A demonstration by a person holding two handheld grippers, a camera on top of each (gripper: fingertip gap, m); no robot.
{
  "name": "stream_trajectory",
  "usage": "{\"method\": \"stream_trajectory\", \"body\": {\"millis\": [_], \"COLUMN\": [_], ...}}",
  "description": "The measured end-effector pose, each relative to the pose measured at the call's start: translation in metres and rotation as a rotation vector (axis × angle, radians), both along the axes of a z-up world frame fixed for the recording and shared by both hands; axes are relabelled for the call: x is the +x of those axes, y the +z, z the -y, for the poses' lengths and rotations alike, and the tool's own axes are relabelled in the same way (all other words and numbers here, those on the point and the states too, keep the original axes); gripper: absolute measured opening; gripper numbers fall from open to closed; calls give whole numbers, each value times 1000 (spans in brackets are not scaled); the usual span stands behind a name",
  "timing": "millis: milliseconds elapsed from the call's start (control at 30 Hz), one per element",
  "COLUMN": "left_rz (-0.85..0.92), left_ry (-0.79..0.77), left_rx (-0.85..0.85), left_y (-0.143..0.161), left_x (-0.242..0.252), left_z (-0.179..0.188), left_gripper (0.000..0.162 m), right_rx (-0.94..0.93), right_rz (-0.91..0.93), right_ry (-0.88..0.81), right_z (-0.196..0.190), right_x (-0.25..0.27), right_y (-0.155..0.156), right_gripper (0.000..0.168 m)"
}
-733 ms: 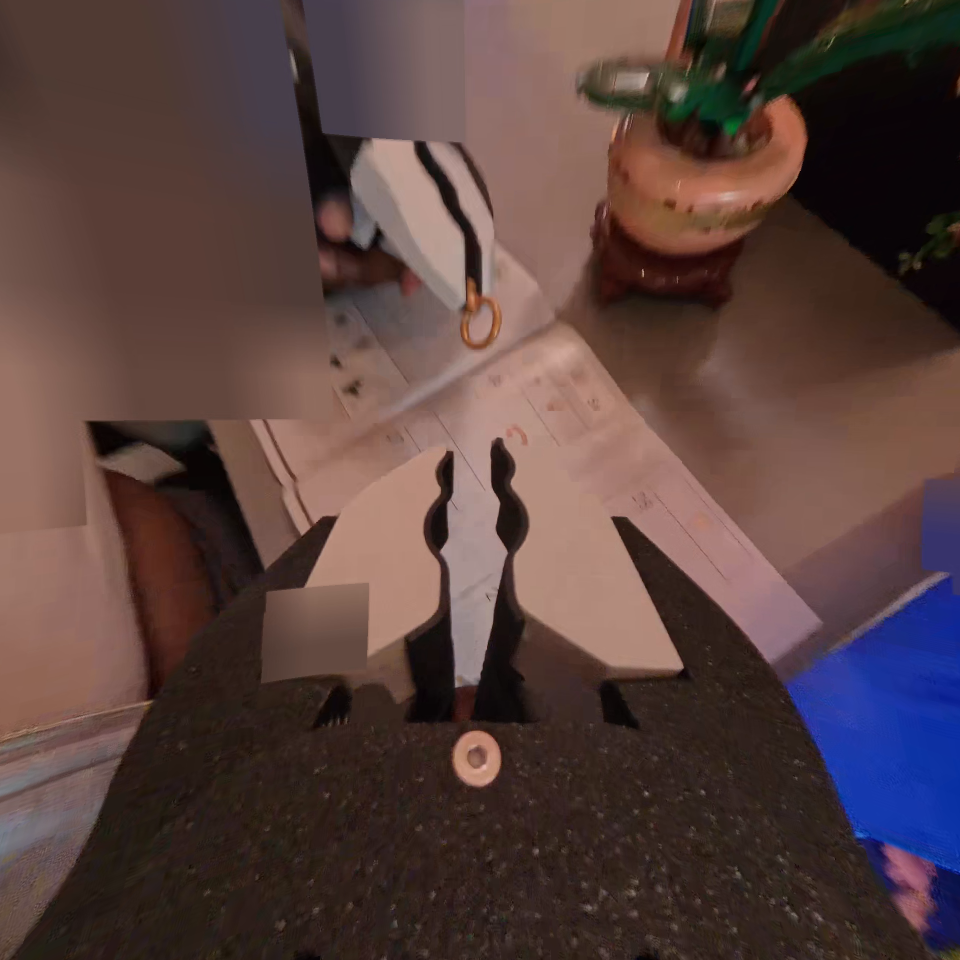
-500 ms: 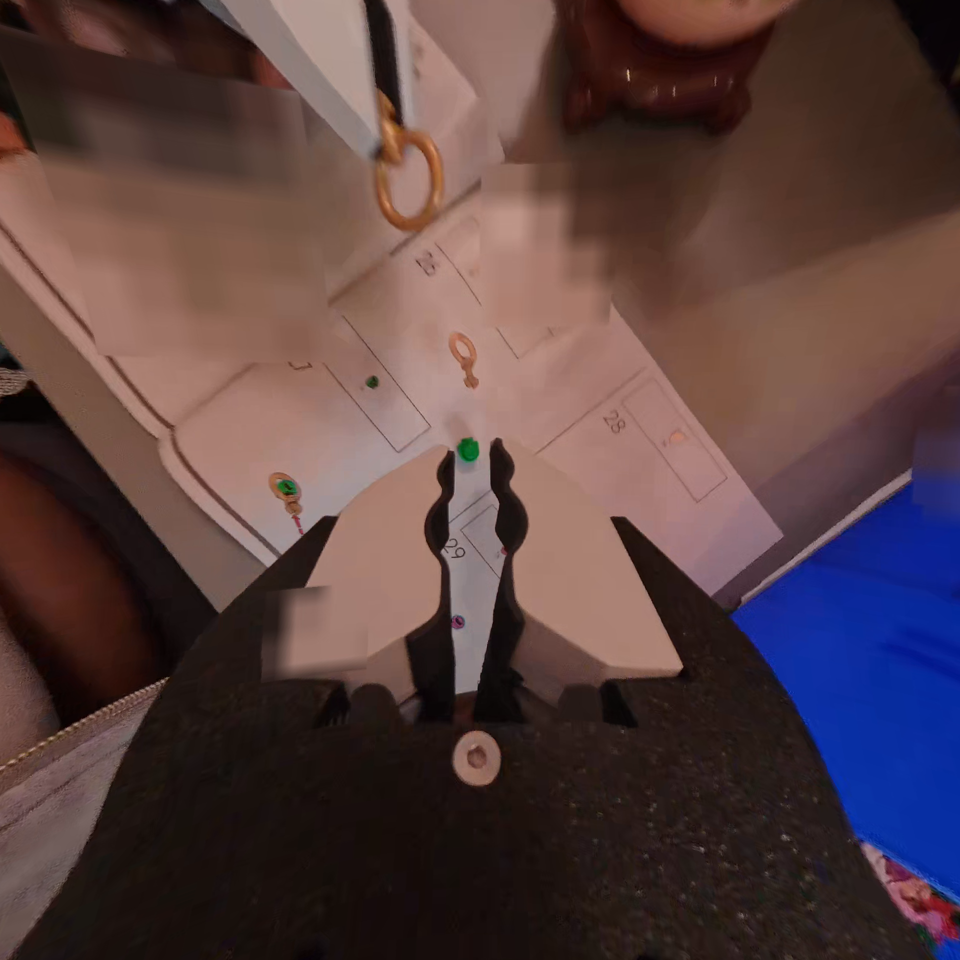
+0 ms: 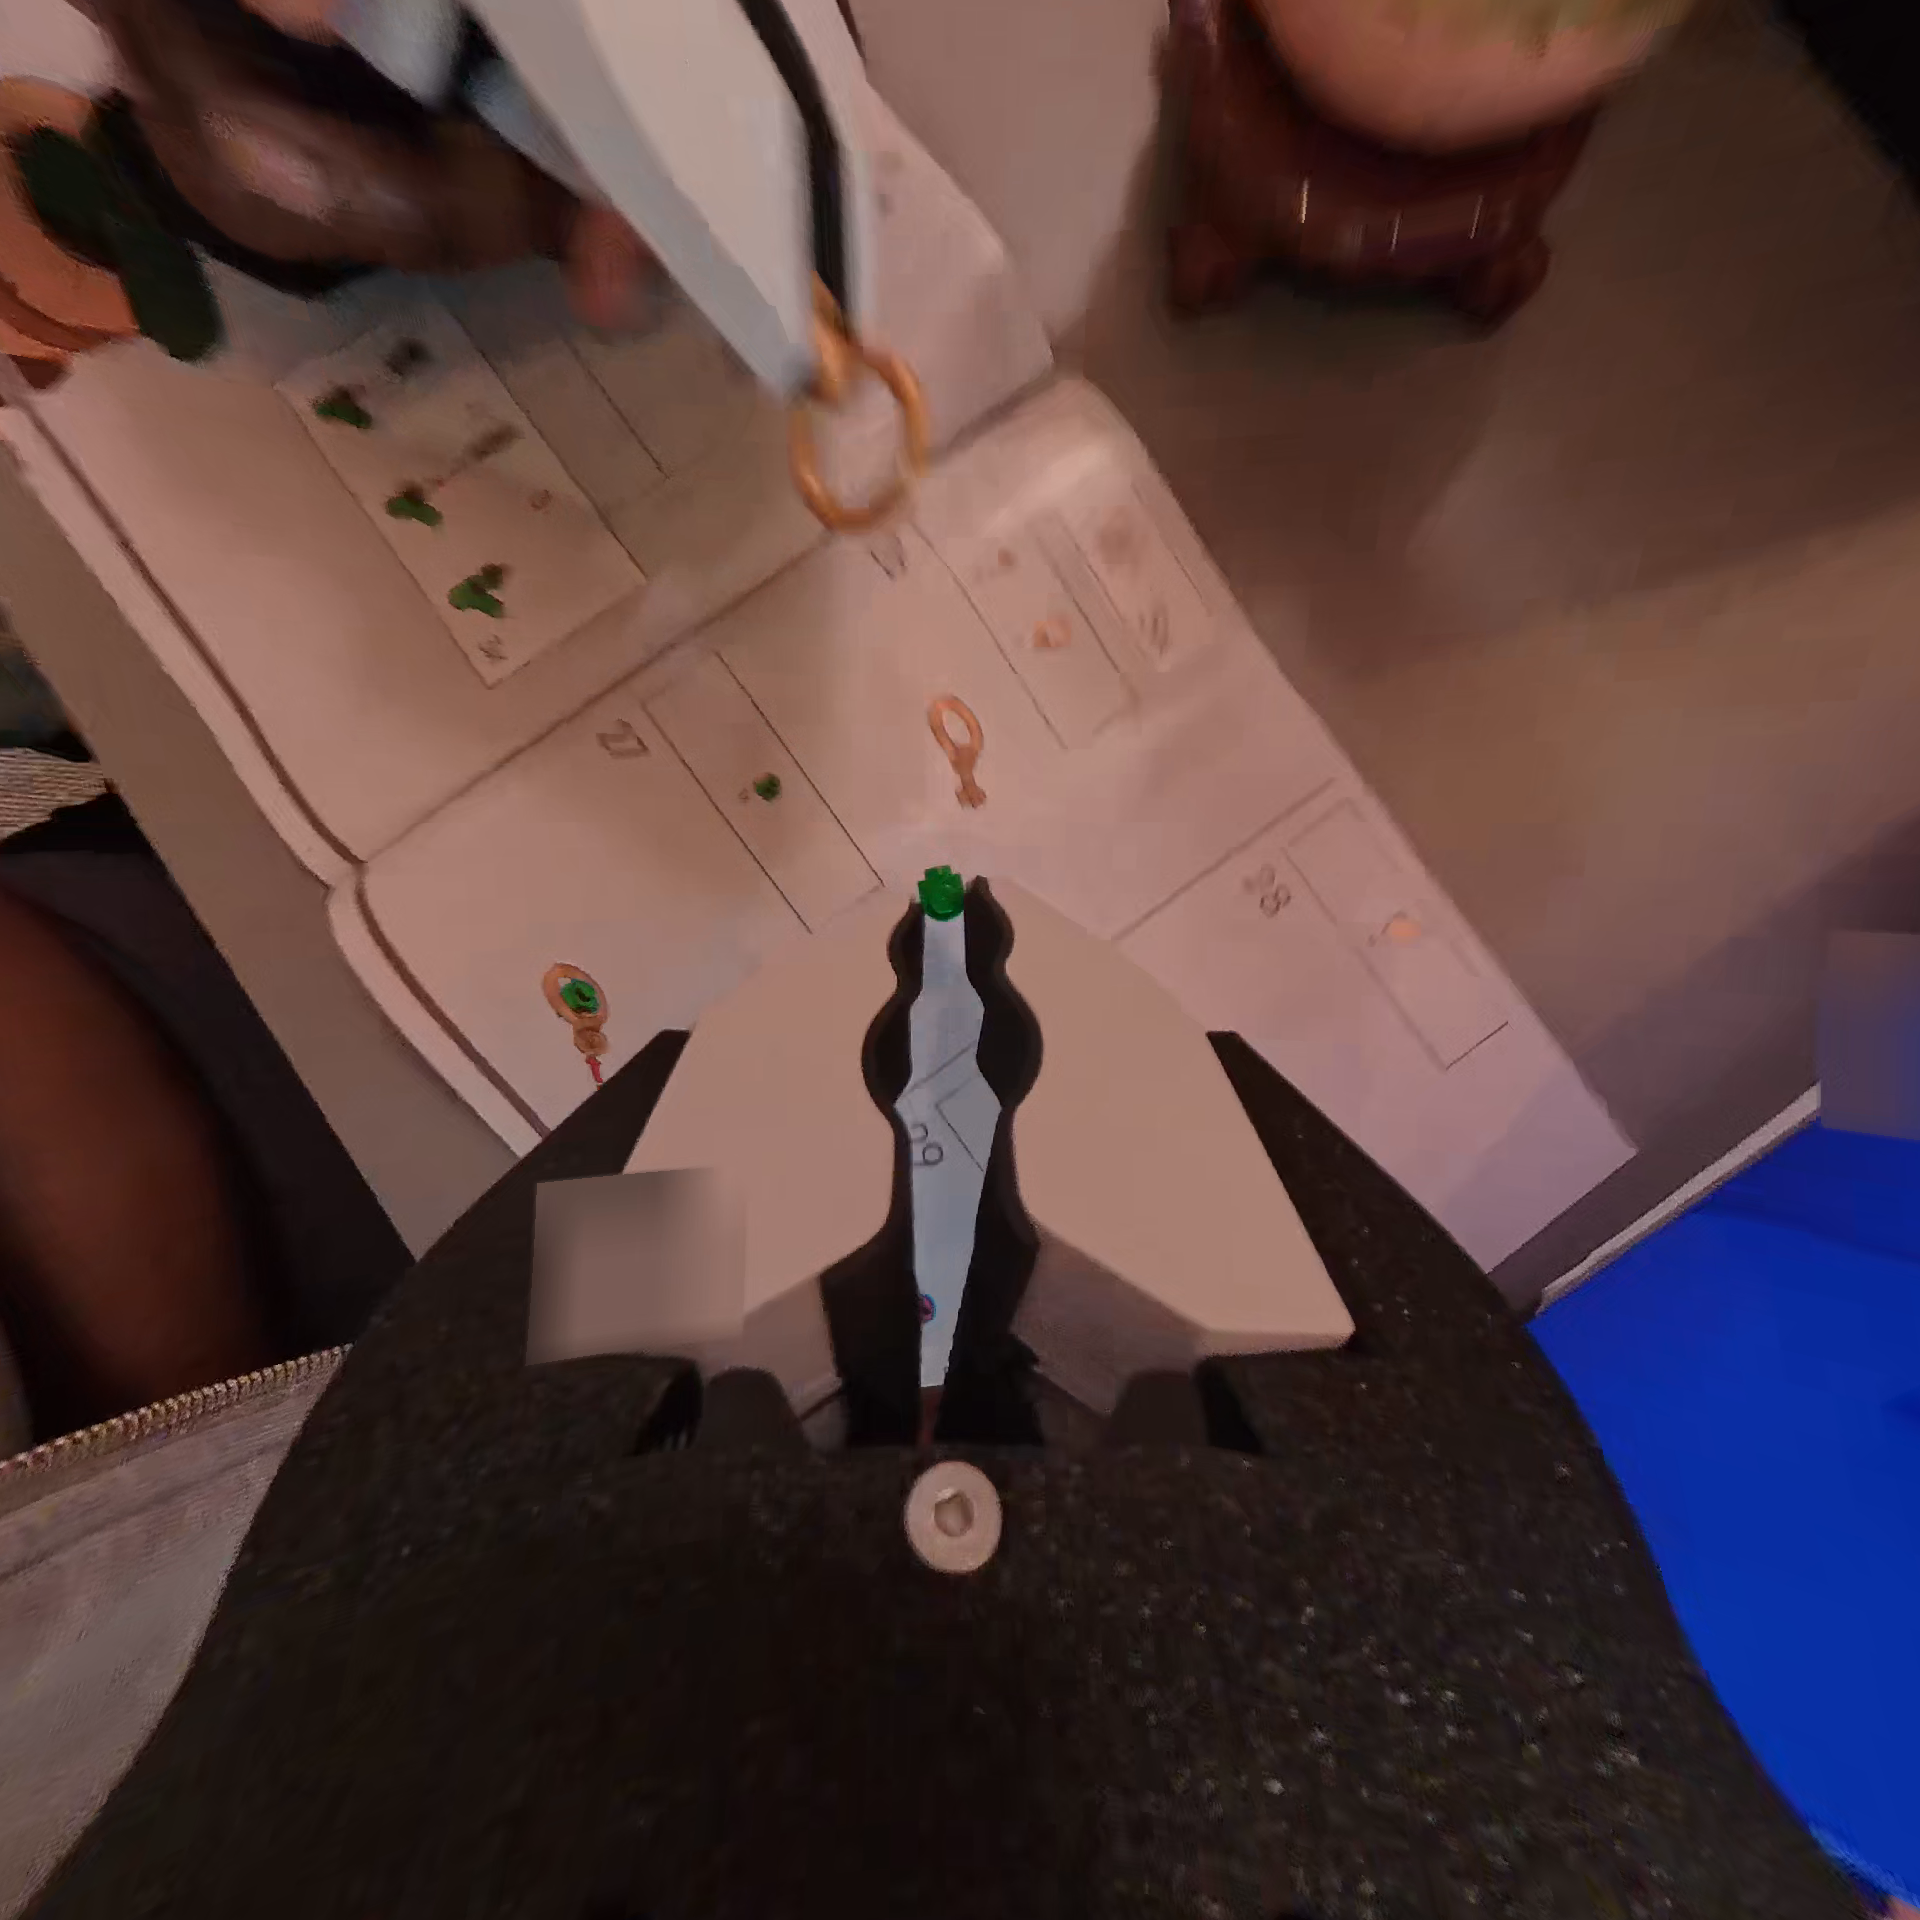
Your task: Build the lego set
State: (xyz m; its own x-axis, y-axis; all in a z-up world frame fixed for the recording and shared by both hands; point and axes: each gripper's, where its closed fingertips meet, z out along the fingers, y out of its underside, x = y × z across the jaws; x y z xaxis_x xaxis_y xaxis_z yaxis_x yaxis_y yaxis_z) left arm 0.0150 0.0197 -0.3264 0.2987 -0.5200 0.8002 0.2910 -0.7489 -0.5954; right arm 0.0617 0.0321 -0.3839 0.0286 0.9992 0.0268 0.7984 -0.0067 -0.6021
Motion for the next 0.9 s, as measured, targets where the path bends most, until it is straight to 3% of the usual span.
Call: {"method": "stream_trajectory", "body": {"millis": [67,167,267,900], "left_rz": [18,32,36,-241], "left_ry": [-4,2,29,40], "left_rx": [-27,-36,-22,110], "left_y": [-3,-3,-1,-16], "left_x": [3,5,5,14], "left_z": [0,-2,-4,-2], "left_gripper": [5,5,5,5], "right_rx": [144,532,782,738], "right_rz": [-110,-250,-233,-89], "right_ry": [57,150,201,116], "right_z": [1,-1,5,4], "right_x": [-9,-21,-29,-31], "right_y": [23,59,63,44], "right_gripper": [7,7,7,7]}}
